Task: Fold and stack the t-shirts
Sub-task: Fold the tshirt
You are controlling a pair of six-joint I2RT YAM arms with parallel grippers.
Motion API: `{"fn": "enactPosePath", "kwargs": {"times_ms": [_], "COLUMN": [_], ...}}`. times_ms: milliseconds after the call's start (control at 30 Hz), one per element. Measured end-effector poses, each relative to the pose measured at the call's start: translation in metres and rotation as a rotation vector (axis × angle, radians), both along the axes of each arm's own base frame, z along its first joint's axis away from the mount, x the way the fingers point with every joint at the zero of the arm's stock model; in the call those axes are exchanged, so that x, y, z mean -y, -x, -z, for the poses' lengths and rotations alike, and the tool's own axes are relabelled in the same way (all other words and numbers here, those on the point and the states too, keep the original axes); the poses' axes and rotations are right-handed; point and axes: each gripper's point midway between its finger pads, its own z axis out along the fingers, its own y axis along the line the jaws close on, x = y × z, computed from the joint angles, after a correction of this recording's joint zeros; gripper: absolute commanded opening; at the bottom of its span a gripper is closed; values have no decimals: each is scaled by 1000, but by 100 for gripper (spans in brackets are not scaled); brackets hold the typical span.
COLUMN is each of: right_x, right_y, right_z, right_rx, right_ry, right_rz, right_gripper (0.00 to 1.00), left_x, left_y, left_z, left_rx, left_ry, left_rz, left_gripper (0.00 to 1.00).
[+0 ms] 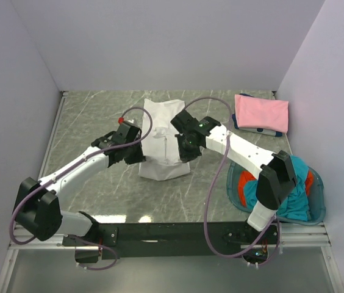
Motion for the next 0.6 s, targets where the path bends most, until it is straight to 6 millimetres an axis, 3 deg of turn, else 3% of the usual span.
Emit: {"fn": "enactPosePath", "kwargs": {"times_ms": [167,600], "right_x": [3,13], "right_y": [-29,-113], "right_z": [0,23], "right_rx": [16,27], "right_ry": [9,47], "right_rz": [17,64], "right_gripper": [0,0], "left_x": [-2,-3], "left_y": [-35,-119], "left_z": [-3,17], "left_rx": [41,50], "left_ry": [21,51], "left_rz": [-36,-71], "left_gripper": [0,0]}}
